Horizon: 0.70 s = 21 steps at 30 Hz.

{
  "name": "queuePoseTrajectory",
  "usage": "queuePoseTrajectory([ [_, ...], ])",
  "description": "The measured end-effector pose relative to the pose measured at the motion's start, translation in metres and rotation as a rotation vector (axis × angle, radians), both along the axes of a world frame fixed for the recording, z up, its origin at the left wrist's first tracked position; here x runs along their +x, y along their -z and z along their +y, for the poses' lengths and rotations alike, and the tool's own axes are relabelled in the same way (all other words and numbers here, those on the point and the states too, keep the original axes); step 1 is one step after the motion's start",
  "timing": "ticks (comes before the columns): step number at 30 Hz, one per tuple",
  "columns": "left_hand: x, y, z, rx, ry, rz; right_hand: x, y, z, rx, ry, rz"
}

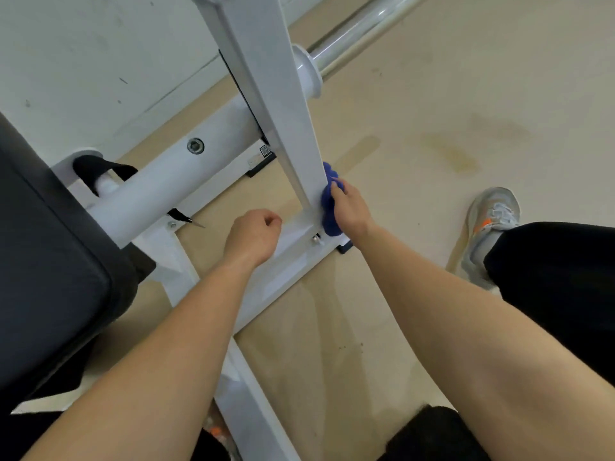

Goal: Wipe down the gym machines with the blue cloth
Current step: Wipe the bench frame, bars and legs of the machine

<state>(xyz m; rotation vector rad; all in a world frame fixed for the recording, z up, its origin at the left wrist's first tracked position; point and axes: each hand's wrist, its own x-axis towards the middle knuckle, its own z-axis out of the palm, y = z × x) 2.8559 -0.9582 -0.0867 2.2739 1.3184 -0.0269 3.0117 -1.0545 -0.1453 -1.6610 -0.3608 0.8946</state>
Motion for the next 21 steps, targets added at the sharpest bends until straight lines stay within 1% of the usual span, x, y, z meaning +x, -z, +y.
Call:
queuePoseTrajectory([
  [2, 0.002, 0.009, 0.009, 0.017, -0.022, 0.011, 0.000, 0.020, 0.008, -0.042, -0.032, 0.074],
  [5, 0.001, 0.022, 0.017, 0.015, -0.012, 0.063, 0.005, 0.047, 0.009, -0.082, -0.100, 0.023],
  [7, 0.004, 0.027, 0.019, 0.013, 0.003, 0.084, 0.007, 0.056, 0.010, -0.097, -0.099, -0.002],
  [11, 0.010, 0.027, 0.010, -0.015, 0.013, 0.112, 0.009, 0.039, 0.015, -0.031, -0.029, 0.139],
  [12, 0.011, 0.027, 0.008, -0.011, 0.010, 0.110, 0.010, 0.035, 0.018, -0.007, -0.016, 0.142],
  [16, 0.007, 0.025, -0.002, -0.029, 0.011, 0.113, 0.006, 0.032, 0.022, 0.045, 0.022, 0.124],
  [21, -0.003, 0.025, -0.009, -0.043, -0.020, 0.158, -0.007, 0.058, 0.007, -0.095, -0.047, -0.006],
])
